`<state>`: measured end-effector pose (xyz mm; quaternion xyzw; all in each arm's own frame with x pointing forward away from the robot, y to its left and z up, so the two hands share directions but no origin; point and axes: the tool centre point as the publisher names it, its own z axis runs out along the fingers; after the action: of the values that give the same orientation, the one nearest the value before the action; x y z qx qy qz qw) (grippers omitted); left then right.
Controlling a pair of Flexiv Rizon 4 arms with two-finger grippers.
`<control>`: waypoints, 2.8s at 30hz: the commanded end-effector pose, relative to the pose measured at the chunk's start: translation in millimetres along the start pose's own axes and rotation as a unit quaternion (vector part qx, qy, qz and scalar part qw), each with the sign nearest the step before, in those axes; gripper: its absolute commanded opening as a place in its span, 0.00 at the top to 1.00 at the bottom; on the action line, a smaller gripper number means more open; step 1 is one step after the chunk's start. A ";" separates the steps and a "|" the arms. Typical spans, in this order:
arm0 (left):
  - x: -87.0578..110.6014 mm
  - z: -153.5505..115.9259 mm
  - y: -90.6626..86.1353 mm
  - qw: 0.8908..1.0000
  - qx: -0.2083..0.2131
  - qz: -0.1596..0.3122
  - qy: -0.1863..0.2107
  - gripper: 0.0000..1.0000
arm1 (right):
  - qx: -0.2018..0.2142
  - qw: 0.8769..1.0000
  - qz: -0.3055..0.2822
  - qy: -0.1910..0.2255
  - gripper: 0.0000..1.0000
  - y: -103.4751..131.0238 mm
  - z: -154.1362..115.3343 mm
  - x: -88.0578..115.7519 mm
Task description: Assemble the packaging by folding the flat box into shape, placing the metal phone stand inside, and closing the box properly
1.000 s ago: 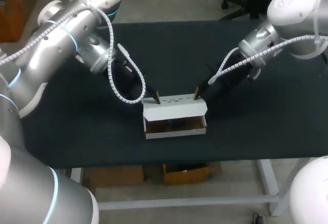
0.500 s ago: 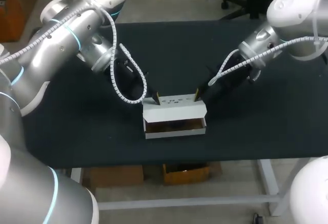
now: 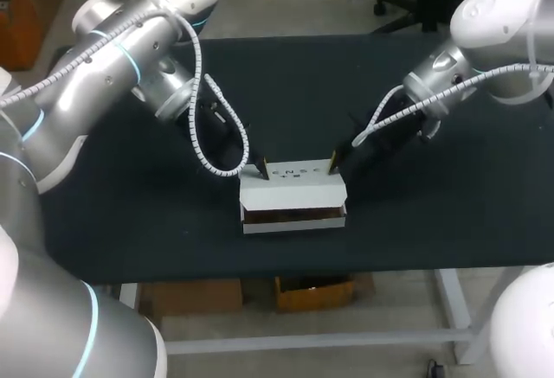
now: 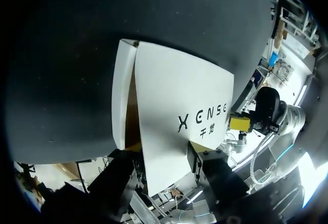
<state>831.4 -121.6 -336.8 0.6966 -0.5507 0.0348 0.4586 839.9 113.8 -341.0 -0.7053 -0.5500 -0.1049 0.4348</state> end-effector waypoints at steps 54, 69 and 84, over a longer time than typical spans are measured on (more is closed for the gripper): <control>-8.7 -9.3 2.5 0.999 0.025 0.026 -0.040 0.29 | -0.006 1.000 -0.016 -0.007 0.58 5.1 6.9 2.3; -14.5 -14.3 6.9 0.998 0.034 0.024 -0.036 0.31 | -0.005 1.000 -0.018 -0.007 0.58 7.1 8.8 1.2; -21.2 -23.9 12.3 0.998 0.051 0.027 -0.027 0.32 | -0.006 1.000 -0.023 -0.013 0.58 8.4 13.8 -0.2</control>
<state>829.8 -91.6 -331.5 0.7014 -0.5801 0.0502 0.4110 841.7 122.1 -352.4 -0.6967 -0.5706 -0.1104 0.4206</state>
